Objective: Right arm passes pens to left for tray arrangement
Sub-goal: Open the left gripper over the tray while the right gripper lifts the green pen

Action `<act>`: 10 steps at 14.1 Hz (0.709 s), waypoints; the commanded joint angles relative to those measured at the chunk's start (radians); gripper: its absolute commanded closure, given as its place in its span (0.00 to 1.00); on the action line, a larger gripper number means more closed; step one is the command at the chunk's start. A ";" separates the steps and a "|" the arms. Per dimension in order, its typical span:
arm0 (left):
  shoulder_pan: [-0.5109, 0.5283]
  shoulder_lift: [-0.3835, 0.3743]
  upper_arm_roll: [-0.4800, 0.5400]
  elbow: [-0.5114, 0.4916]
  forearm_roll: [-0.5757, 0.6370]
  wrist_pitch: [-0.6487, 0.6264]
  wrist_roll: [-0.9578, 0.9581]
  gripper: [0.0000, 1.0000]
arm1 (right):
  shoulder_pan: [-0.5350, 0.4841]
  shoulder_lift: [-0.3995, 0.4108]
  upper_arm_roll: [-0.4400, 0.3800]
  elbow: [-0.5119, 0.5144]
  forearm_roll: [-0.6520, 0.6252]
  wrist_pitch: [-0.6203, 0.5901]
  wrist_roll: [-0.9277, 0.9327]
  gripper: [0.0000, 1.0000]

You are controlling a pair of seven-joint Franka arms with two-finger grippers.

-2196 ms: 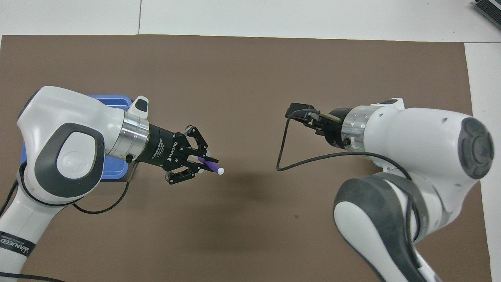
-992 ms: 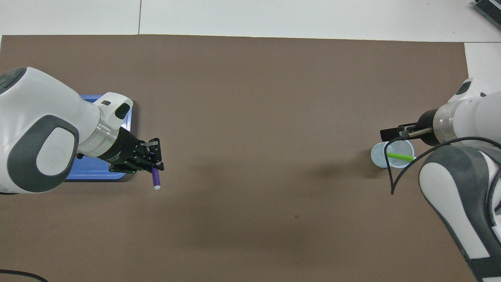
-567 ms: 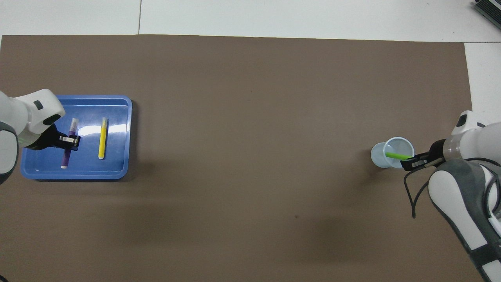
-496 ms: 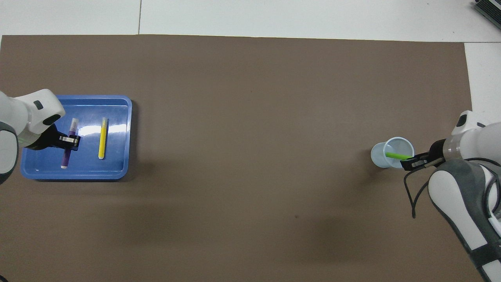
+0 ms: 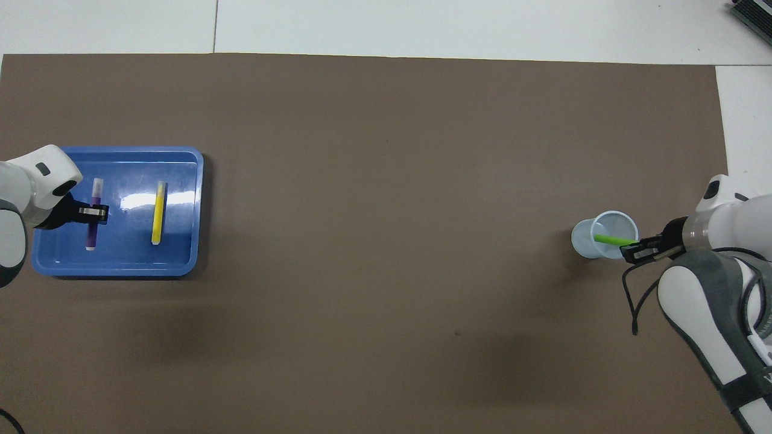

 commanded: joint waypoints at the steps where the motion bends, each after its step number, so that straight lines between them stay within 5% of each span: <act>1: 0.025 0.042 -0.009 -0.015 0.017 0.075 -0.012 1.00 | -0.017 -0.001 0.014 -0.021 -0.019 0.032 -0.009 0.59; 6: 0.037 0.120 -0.011 -0.029 0.017 0.176 -0.099 1.00 | -0.017 -0.001 0.014 -0.021 -0.019 0.032 -0.005 0.72; 9: 0.040 0.126 -0.009 -0.060 0.017 0.230 -0.108 1.00 | -0.015 -0.001 0.016 -0.021 -0.019 0.032 0.006 1.00; 10: 0.040 0.128 -0.009 -0.060 0.017 0.233 -0.124 1.00 | -0.012 -0.001 0.016 -0.021 -0.019 0.032 0.027 1.00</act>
